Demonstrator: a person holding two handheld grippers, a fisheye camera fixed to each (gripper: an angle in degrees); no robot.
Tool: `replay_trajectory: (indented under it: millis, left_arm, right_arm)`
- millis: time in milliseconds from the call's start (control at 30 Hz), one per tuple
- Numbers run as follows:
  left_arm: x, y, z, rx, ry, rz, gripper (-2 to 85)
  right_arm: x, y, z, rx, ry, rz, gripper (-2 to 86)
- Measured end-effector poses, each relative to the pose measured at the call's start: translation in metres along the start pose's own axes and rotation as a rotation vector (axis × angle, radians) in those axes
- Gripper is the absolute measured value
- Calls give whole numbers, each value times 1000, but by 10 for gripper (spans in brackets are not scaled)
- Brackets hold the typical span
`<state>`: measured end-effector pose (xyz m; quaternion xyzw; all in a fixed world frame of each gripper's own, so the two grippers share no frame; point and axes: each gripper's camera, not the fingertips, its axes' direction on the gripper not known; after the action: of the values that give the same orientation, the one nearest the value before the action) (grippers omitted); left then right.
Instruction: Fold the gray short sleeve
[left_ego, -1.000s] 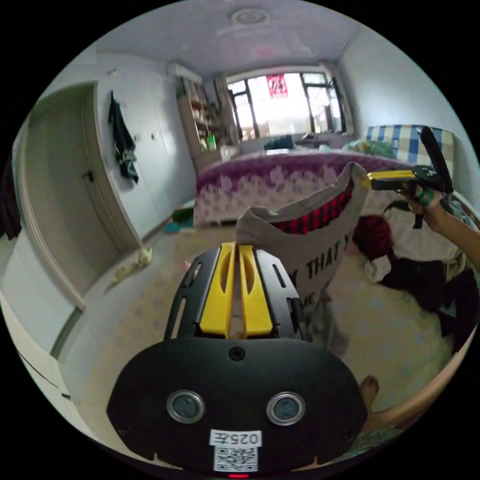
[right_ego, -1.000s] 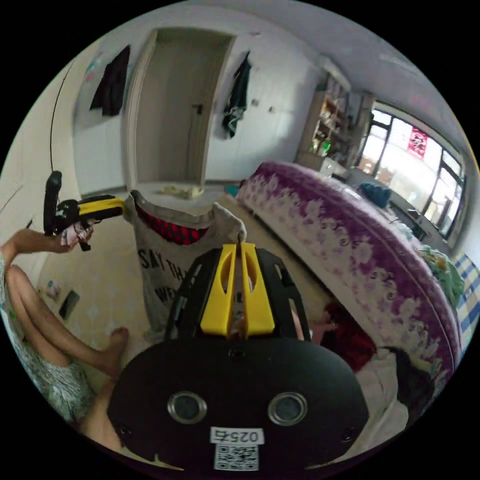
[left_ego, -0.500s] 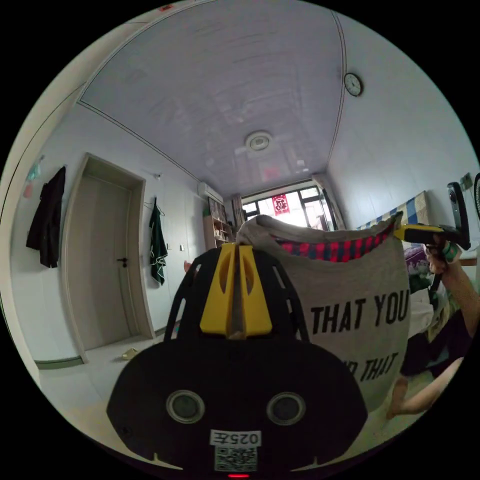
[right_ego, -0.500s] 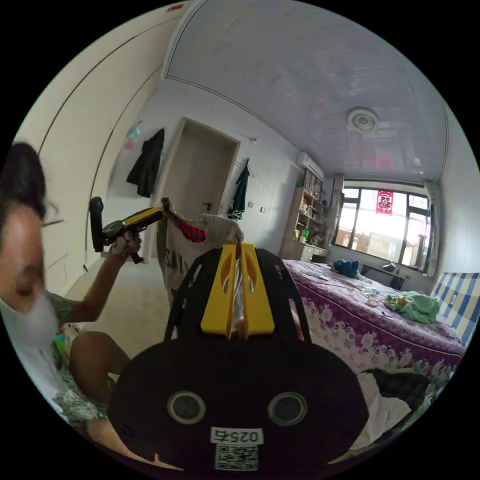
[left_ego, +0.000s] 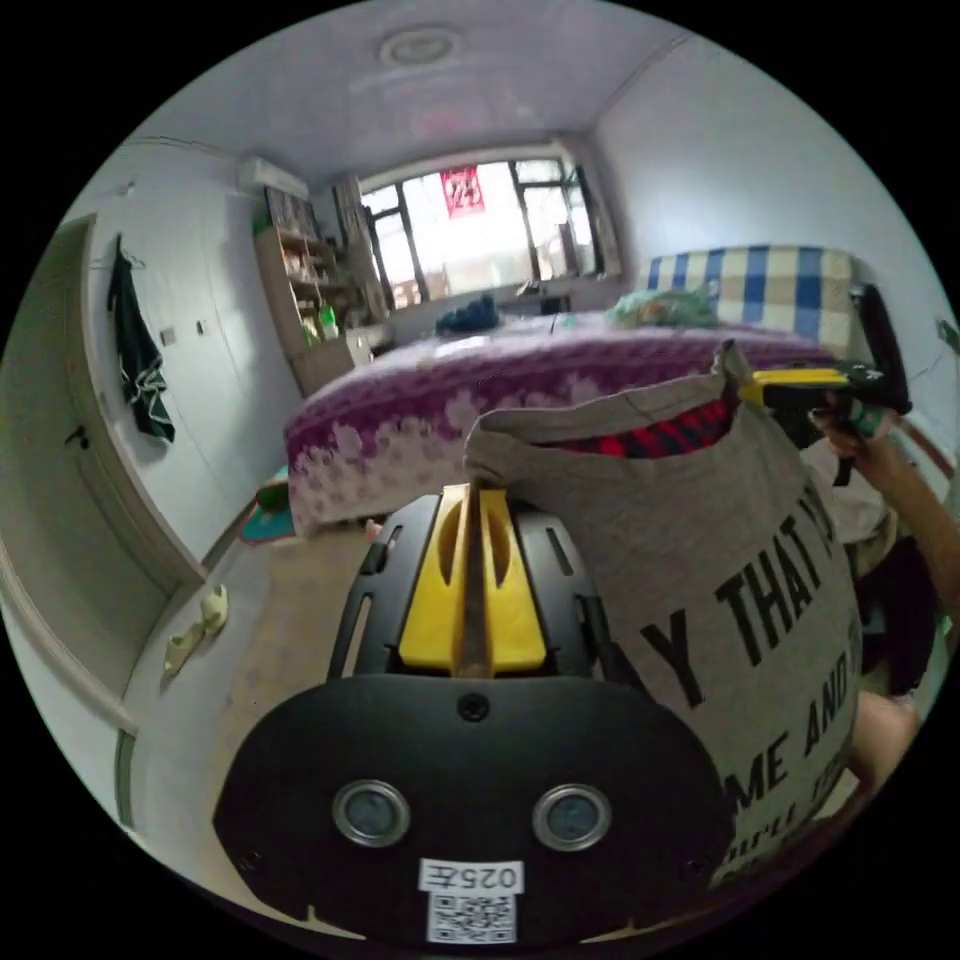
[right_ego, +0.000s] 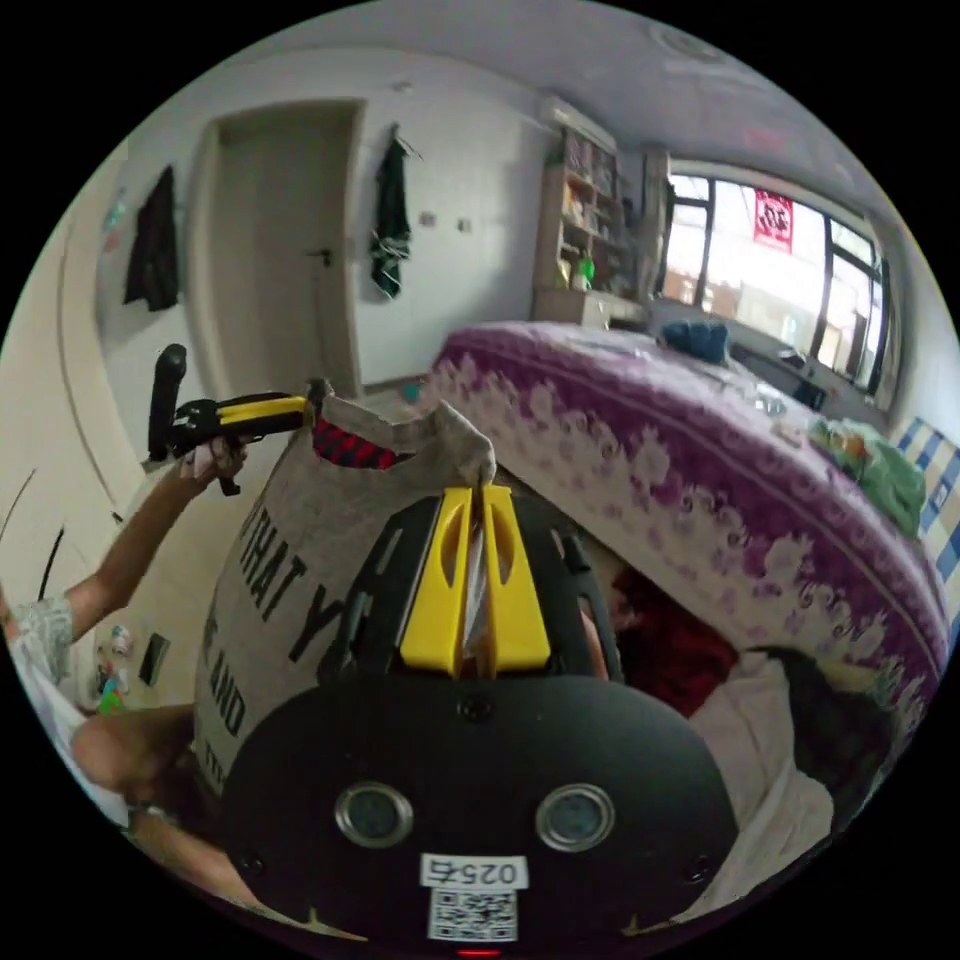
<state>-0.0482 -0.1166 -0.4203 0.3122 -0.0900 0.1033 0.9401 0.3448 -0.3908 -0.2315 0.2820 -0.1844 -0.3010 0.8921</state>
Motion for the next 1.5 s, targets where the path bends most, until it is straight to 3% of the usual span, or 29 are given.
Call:
replay_trajectory:
  millis: [100, 167, 267, 500, 567, 733, 867, 1100, 1167, 1233, 1367, 1500]
  left_arm:
    - [13, 5, 159, -164, 4, -32, 38]
    - [13, 22, 263, -406, 8, -87, 87]
    - [-1, 66, 307, -523, -15, -94, 92]
    - [-97, 177, 227, -497, 104, -175, 96]
    - [-119, 218, 184, -496, 211, -255, 98]
    - [-117, 306, 119, -542, 402, -358, 103]
    - [-118, 366, 75, -571, 410, -397, 111]
    - [-142, 417, 58, -640, 431, -479, 116]
    - [-141, 447, 69, -692, 383, -492, 119]
    - [-146, 475, 84, -714, 447, -580, 119]
    - [-165, 524, 122, -773, 483, -757, 122]
    - [-192, 524, 138, -695, 569, -848, 116]
  right_arm:
    - [63, 30, 134, -65, 40, 138, 19]
    - [98, 62, 216, -221, -28, 299, 105]
    - [106, 112, 253, -238, -192, 395, 160]
    - [77, 179, 183, -331, -213, 188, 159]
    - [63, 192, 144, -312, -286, 186, 159]
    - [3, 228, 96, -381, -335, 127, 164]
    - [-47, 267, 70, -449, -350, 105, 166]
    - [-77, 283, 37, -564, -338, 237, 167]
    - [-79, 311, 43, -617, -299, 321, 167]
    - [-78, 341, 52, -639, -305, 417, 166]
    - [-69, 413, 74, -610, -222, 557, 163]
    - [-45, 470, 82, -543, -149, 758, 161]
